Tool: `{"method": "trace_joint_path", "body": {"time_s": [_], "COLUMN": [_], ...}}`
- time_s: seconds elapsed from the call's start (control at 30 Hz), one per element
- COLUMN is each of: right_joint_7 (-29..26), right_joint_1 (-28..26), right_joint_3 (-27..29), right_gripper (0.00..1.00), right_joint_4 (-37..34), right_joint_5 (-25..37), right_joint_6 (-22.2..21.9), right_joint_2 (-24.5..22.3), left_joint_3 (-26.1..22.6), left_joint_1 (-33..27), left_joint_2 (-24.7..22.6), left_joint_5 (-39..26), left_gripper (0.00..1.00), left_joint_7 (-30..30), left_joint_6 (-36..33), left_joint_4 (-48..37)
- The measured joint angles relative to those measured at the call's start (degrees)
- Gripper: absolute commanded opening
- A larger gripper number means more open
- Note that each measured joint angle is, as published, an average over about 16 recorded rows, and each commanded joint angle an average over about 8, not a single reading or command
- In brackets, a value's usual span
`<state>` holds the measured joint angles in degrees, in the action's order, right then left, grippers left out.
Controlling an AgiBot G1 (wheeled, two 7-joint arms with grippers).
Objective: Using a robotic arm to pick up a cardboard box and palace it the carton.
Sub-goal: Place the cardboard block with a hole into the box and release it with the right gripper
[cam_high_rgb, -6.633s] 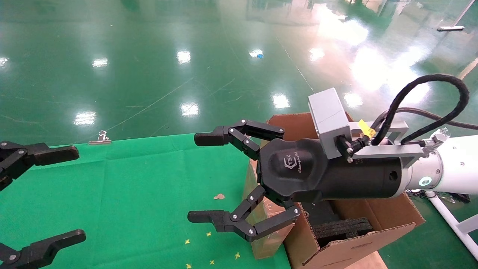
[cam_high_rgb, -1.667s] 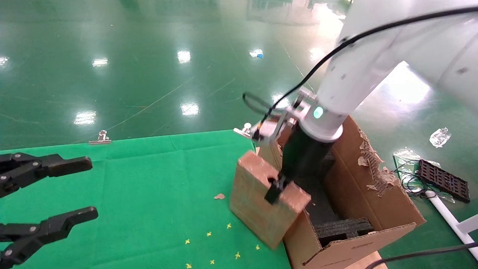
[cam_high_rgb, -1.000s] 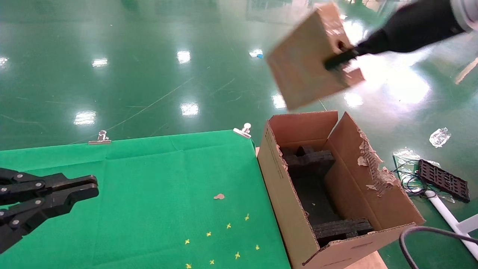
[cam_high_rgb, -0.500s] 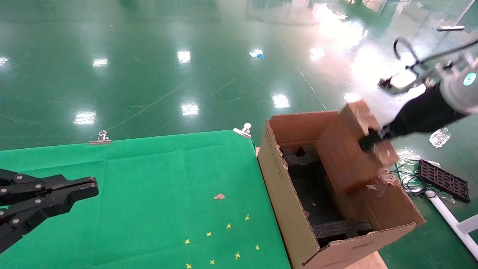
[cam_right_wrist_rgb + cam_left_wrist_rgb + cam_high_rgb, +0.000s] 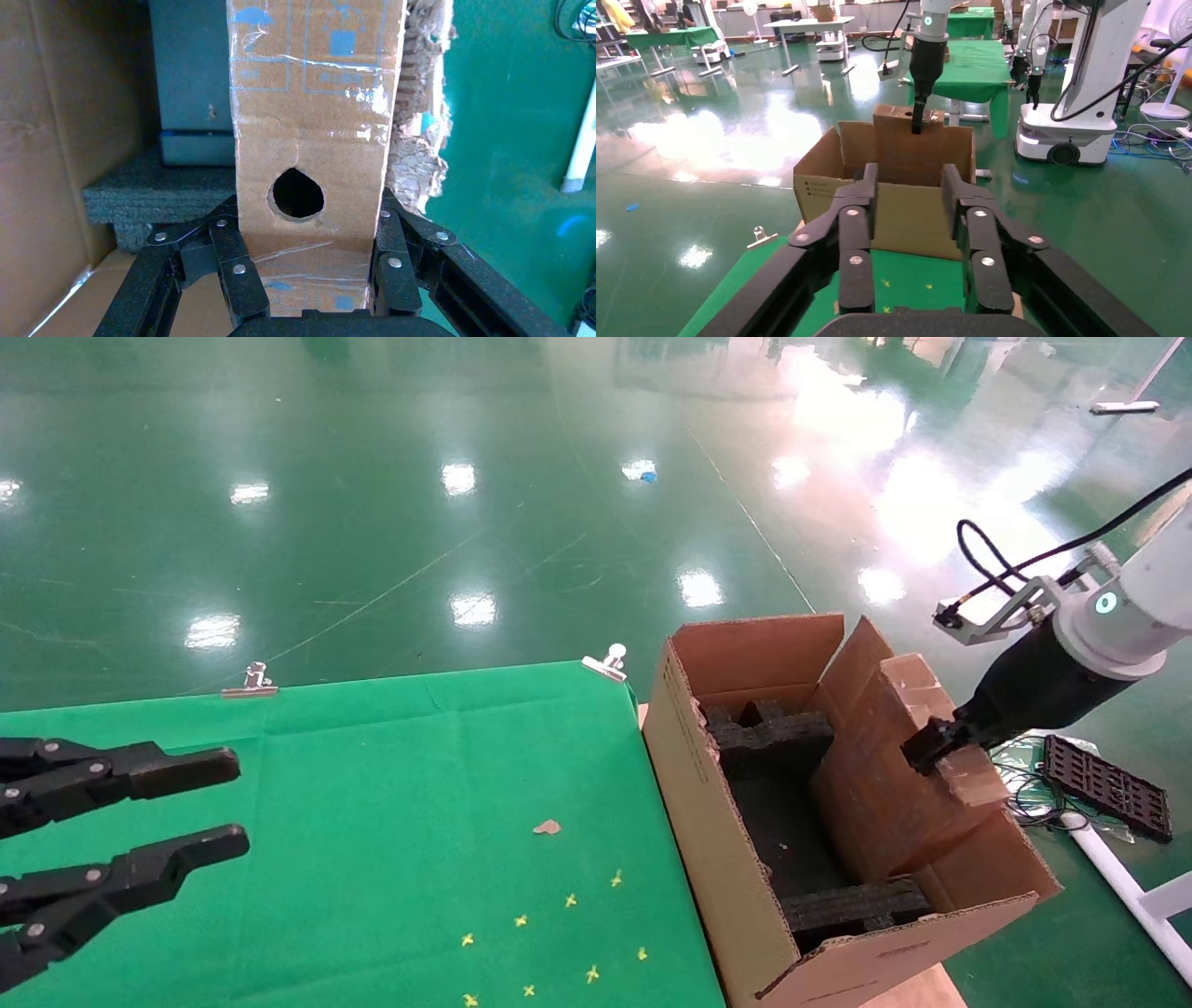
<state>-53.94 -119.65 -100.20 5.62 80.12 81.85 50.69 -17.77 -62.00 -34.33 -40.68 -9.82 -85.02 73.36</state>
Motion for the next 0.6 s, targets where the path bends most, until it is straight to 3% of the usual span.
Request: {"method": "trace_joint_path", "body": {"time_s": [0.6], "right_joint_7": [-1.6], "right_joint_1": [11.5], "right_joint_3": [1.2], "right_gripper": [0.00], "right_joint_4": [-4.0], "right_joint_5": [-1.9], "right_joint_6": [-8.7], "right_joint_2": [3.7], "left_joint_3": [0.0], "left_joint_1": [0.0], "left_joint_2": [0.0], "left_joint_5": [0.0], "left_gripper": [1.00], "left_joint_7": [0.0], "left_joint_6": [0.0], "left_joint_4": [0.0]}}
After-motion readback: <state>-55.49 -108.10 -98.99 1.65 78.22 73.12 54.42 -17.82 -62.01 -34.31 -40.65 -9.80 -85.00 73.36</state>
